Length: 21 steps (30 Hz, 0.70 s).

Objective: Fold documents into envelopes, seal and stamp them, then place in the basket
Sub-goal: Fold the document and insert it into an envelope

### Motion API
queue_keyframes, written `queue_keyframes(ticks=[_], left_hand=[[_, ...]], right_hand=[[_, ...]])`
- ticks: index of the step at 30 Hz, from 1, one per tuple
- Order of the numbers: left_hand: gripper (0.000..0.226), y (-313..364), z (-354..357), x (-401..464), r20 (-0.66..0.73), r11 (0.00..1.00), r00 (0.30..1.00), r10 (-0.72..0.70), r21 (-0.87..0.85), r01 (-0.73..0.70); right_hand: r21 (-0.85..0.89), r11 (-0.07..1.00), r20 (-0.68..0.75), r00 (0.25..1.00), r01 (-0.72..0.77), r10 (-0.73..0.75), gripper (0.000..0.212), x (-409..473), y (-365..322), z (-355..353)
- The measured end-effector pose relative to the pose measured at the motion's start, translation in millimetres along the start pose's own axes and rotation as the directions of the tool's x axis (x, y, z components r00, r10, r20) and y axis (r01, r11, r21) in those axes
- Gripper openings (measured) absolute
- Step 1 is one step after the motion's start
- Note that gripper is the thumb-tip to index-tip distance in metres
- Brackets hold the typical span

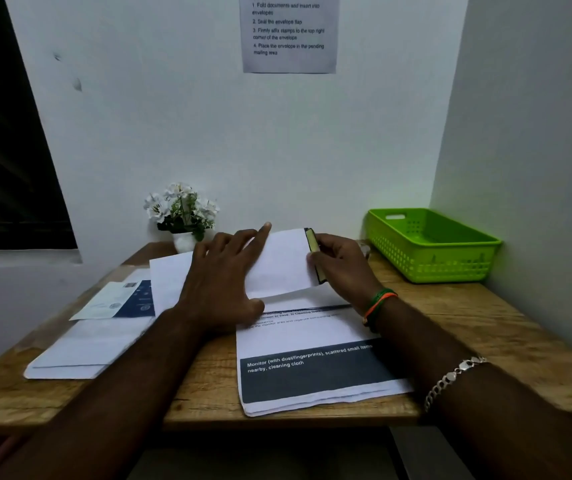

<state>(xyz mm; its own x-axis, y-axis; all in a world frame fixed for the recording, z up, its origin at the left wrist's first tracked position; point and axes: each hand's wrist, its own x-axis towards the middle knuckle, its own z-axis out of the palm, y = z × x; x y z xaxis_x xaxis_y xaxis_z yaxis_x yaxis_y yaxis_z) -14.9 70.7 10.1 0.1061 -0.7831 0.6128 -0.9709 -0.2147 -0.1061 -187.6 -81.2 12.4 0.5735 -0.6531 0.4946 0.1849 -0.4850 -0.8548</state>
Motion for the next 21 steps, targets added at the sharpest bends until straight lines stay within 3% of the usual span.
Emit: queue_keyframes(ticks=[6,9,11,14,17,19,21], left_hand=[[0.125,-9.7,3.3,2.1,-0.037,1.000,0.999,-0.024,0.006,0.024],[0.112,-10.0,4.4,3.1,-0.077,0.997,0.996,-0.047,-0.068,0.041],[0.101,-8.7,5.5,3.0,-0.115,0.991,0.991,-0.070,-0.122,0.055],[0.092,-9.7,4.3,3.3,-0.135,0.988,0.985,-0.103,-0.132,0.085],[0.089,-16.9,3.4,1.1,-0.105,0.987,0.984,-0.146,-0.076,0.138],[0.089,-26.5,4.5,-1.3,-0.068,0.979,0.977,-0.201,-0.040,0.199],[0.090,-36.8,7.6,-3.2,-0.019,0.967,0.967,-0.256,-0.007,0.256]], right_hand=[[0.151,0.984,-0.041,0.994,-0.090,0.097,0.020,4.5,-2.8,-9.3],[0.300,0.941,0.091,0.986,-0.158,0.136,0.020,4.7,-4.1,-16.2],[0.284,0.946,0.101,0.986,-0.155,0.132,0.016,4.6,-4.0,-17.9],[0.054,0.993,-0.065,0.992,-0.107,0.110,0.010,8.5,-0.1,-20.0],[-0.227,0.969,-0.197,0.979,-0.099,0.054,0.006,13.1,11.0,-29.4],[-0.505,0.850,-0.261,0.965,-0.151,0.016,0.020,16.4,18.9,-42.3],[-0.657,0.728,-0.217,0.974,-0.196,0.066,0.036,16.5,25.9,-51.2]])
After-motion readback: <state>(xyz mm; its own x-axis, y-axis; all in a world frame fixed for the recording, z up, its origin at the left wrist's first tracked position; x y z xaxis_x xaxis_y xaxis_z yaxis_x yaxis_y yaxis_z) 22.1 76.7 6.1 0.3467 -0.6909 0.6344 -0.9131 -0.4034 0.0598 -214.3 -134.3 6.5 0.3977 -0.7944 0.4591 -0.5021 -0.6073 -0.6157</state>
